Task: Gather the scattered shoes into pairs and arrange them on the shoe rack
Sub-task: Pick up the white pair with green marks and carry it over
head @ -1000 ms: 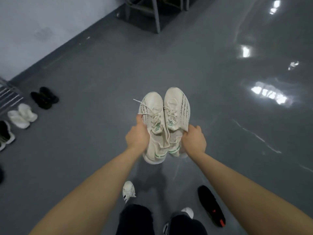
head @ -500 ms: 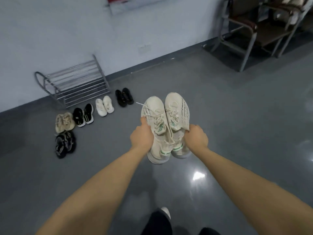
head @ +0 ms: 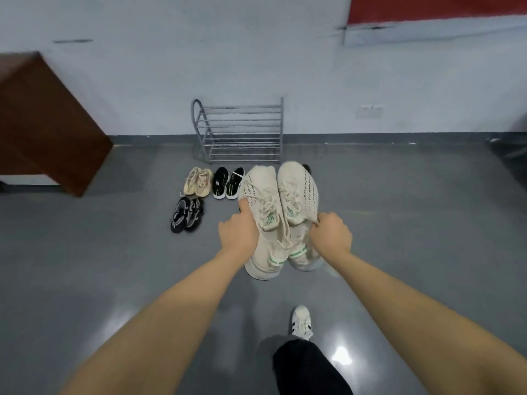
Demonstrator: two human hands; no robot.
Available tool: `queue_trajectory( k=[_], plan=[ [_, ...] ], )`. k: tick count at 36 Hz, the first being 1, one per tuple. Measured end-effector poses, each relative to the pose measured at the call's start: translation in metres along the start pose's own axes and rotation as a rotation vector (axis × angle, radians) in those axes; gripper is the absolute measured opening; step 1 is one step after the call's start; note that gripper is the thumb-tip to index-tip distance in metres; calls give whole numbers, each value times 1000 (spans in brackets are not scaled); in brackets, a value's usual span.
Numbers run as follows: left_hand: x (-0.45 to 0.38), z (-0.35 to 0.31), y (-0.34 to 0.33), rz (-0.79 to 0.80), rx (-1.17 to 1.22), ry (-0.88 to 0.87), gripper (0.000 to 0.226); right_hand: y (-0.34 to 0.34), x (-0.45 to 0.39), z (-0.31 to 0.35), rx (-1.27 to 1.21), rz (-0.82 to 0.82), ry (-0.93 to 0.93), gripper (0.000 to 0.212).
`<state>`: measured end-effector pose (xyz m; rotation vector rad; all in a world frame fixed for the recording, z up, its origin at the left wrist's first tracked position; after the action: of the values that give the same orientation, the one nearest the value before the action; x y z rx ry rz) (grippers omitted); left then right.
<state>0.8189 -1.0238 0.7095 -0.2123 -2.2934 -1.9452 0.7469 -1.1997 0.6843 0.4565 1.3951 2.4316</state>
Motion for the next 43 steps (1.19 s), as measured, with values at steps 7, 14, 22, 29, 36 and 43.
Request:
queue_trajectory(
  k=[7, 14, 22, 29, 36, 43],
  plan=[
    [-88, 2, 28, 12, 65, 125, 41, 1, -103, 46, 0, 40, 139, 23],
    [-158, -1, 52, -15, 136, 247, 47, 5, -188, 89, 55, 66, 243, 21],
    [-234, 18, 57, -31, 226, 294, 47, -33, -259, 130, 60, 90, 270, 21],
    [-333, 57, 44, 49, 274, 248, 48, -83, -332, 179, 109, 122, 217, 21],
    [-456, 109, 32, 202, 262, 202, 49, -145, -394, 237, 83, 178, 69, 21],
    [-553, 141, 1, 285, 195, 99, 36, -211, -445, 253, 29, 278, -65, 25]
  ],
)
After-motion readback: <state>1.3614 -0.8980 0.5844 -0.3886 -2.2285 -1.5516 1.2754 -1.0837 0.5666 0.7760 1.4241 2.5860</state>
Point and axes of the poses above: each hand's wrist, its own x-axis away from the middle knuckle, its own y-axis out of the back of the hand, z = x × y, the point moved 5 cm from there along -x, towards the middle knuckle, and after that the axes turned 12 degrees about y, right-handed, at the moved point
